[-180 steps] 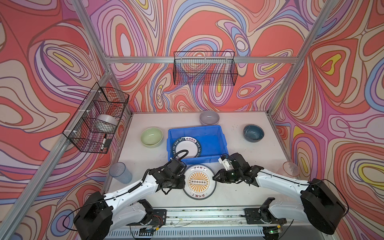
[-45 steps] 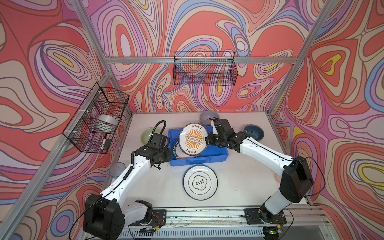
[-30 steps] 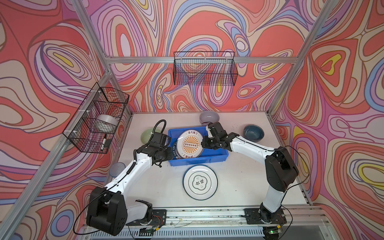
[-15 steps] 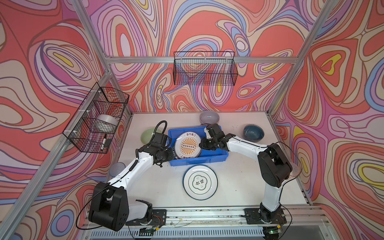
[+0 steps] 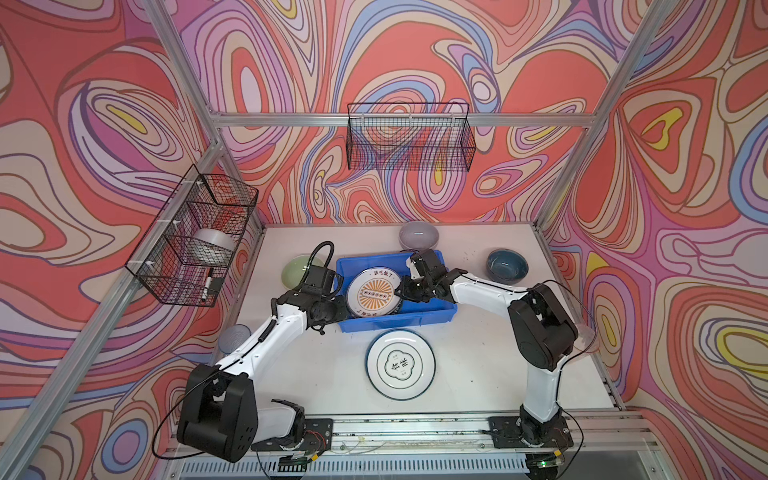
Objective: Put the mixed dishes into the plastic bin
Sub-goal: 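Lower the sunburst plate into the blue bin and open both grippers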
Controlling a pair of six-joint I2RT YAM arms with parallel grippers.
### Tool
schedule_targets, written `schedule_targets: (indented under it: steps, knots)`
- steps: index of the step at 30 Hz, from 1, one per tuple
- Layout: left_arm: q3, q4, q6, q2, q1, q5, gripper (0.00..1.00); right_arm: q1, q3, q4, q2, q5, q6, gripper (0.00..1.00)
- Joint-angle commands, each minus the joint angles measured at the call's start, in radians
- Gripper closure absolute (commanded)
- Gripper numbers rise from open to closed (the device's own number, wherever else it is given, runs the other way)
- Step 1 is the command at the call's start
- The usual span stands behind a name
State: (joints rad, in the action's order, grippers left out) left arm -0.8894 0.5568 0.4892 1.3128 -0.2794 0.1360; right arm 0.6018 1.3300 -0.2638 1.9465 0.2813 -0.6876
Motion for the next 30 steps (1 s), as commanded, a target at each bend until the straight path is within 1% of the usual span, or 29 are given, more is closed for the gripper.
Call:
schedule_targets:
  steps: [1,7,10,16,20,27,30]
  knots:
    - [0.015,-0.012,-0.014,0.013,0.003,0.034,0.67,0.006,0.018,-0.006,0.005,-0.003,0.028,0.74]
    - [0.012,-0.016,-0.014,0.014,0.003,0.042,0.67,0.006,0.038,-0.049,0.009,-0.035,0.070,0.66]
    - [0.009,-0.013,-0.015,0.014,0.003,0.041,0.67,0.006,0.044,-0.061,0.011,-0.052,0.083,0.64]
    - [0.001,-0.008,-0.017,0.013,0.004,0.043,0.66,0.006,0.065,-0.082,0.026,-0.050,0.101,0.60]
    - [-0.003,-0.003,-0.018,0.013,0.003,0.044,0.66,0.006,0.076,-0.090,0.035,-0.041,0.112,0.56]
    - [-0.009,-0.003,-0.017,0.013,0.003,0.047,0.65,0.008,0.113,-0.119,0.069,-0.038,0.133,0.53]
    - [-0.014,0.000,-0.015,0.013,0.003,0.050,0.65,0.015,0.131,-0.142,0.077,-0.059,0.145,0.52]
